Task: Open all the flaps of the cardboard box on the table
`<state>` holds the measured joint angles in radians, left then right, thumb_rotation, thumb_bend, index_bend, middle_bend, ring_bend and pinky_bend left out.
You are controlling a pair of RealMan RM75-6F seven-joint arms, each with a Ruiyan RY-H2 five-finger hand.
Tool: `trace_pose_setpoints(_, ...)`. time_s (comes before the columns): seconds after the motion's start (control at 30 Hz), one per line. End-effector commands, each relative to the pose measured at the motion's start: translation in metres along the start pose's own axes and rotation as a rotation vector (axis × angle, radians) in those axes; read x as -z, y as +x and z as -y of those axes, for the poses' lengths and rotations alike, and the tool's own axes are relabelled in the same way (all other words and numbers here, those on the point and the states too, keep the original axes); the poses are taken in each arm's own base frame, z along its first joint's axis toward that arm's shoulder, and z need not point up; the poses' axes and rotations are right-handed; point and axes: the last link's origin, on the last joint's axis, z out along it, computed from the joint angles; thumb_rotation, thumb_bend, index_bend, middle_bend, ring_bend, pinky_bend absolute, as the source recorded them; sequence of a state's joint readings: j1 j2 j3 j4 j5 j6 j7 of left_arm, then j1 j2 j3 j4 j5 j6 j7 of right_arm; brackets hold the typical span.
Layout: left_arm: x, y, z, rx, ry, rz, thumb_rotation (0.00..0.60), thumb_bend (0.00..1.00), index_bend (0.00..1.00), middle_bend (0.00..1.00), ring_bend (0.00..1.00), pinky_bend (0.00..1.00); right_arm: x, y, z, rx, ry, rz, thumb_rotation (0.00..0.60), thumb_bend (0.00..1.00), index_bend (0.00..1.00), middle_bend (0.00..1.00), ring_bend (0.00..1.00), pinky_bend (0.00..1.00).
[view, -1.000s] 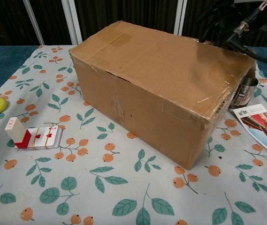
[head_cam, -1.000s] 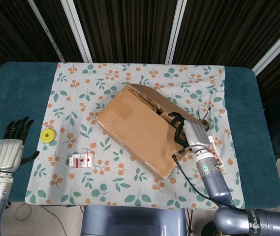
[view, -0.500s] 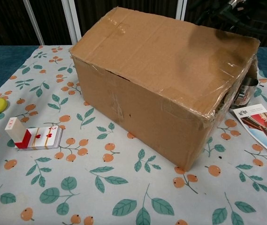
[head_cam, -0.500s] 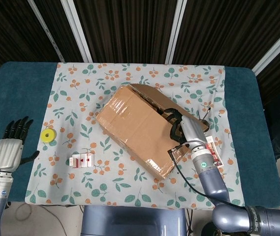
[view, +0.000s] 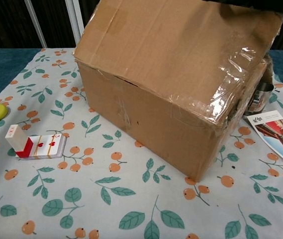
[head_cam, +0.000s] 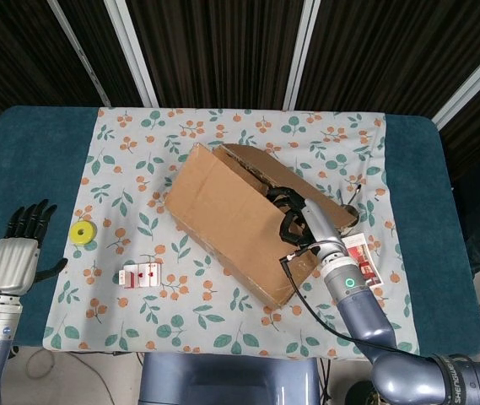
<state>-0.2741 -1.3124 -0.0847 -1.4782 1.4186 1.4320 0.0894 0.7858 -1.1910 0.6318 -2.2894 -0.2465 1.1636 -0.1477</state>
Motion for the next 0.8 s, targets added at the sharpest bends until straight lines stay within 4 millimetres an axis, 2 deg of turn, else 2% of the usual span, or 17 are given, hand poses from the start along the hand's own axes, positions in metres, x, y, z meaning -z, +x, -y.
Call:
trace_pose_setpoints(0.03, 0.0, 0.0, 0.0, -0.001, 0.0, -0.002, 0.6, 0.16, 0.0, 0.0, 0.0, 0.0, 0.004, -0.004, 0.01, -0.033, 0.011, 0.033, 0.6, 0.92, 0.23, 0.35, 0.48, 0.57)
trace_pose_setpoints(0.47, -0.001, 0.0, 0.001, 0.003, 0.001, -0.006, 0.6, 0.16, 0.0, 0.0, 0.0, 0.0, 0.013, -0.018, 0.037, -0.163, -0.004, 0.202, 0.6, 0.92, 0.23, 0.35, 0.48, 0.57)
trace_pose_setpoints(0.8, -0.001, 0.0, 0.001, 0.008, -0.002, -0.012, 0.6, 0.16, 0.0, 0.0, 0.0, 0.0, 0.017, -0.022, 0.053, -0.176, 0.0, 0.297, 0.6, 0.92, 0.22, 0.35, 0.48, 0.57)
